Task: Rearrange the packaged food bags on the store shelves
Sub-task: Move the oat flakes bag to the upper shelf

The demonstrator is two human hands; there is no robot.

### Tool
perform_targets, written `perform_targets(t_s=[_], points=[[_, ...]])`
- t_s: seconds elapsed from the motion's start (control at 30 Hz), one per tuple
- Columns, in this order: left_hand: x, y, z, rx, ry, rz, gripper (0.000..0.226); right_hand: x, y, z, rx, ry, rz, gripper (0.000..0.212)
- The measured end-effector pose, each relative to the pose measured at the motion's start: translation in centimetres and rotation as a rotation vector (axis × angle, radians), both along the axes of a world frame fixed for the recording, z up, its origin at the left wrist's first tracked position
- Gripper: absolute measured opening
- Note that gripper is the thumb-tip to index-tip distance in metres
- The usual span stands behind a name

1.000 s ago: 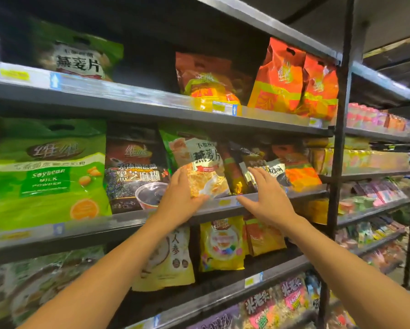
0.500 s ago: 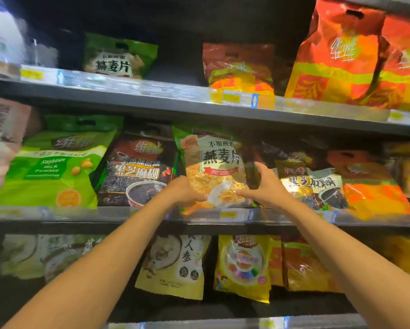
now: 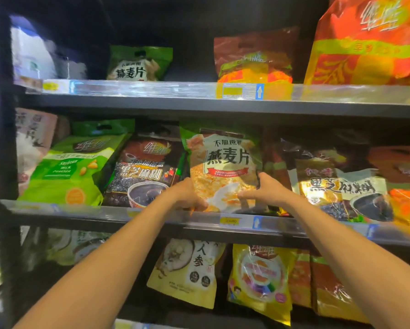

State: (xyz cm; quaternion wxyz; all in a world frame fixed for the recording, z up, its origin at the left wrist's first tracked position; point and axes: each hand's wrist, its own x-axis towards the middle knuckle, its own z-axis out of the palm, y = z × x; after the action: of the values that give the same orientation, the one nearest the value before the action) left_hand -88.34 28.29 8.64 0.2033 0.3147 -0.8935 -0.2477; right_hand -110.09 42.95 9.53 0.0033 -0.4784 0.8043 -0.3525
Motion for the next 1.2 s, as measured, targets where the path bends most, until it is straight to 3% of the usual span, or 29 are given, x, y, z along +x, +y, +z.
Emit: perform_targets(t_s=[0.13,0.33,0.47,0.57,0.7,0.87,0.93,1.07,1.2], points=[[-0.2,-0.7,-0.4,0.007,0.024,-0.01,0.047,-0.1,-0.1,-0.3,-0.027,0.026,0.027,0.083],[0.7,0.8,0.0,0.044,0.128,-0.006,0.021,-0.5,-0.4,0.0,-0.073,-0.011,0.046,0.077],[1.1,1.1,0.4,0.1,0.216,-0.025,0.037,-0.1,0.2,0.7,-0.096,-0.033,0.068,0.078],[1.5,1.1,0.8,0.137,0.276,-0.018,0.051,0.1,0.8,1.5,-0.109,-0.023,0.067,0.09],[2.1,1.4,1.6,0.182,0.349,-0.046,0.047,0.4,1.7,2.7,-0.148,-0.048,0.089,0.09],[2.8,2.0,2.5,0.204,0.403,-0.068,0.041,0.5,3.0,4.0,-0.187,-0.047,0.101,0.139],[3.2,2.4,2.6,0.207,0.421,-0.083,0.034,1.1,3.5,4.3,-0.198,-0.058,0.12,0.13],[4.4,3.2,3.0,0.24,0.441,-0.106,0.038,2.9,4.7,4.5,-0.222,-0.12,0.197,0.072],[5.9,3.7,3.0,0.256,0.438,-0.118,0.043,4.6,5.7,4.1,-0.226,-0.14,0.189,0.063]])
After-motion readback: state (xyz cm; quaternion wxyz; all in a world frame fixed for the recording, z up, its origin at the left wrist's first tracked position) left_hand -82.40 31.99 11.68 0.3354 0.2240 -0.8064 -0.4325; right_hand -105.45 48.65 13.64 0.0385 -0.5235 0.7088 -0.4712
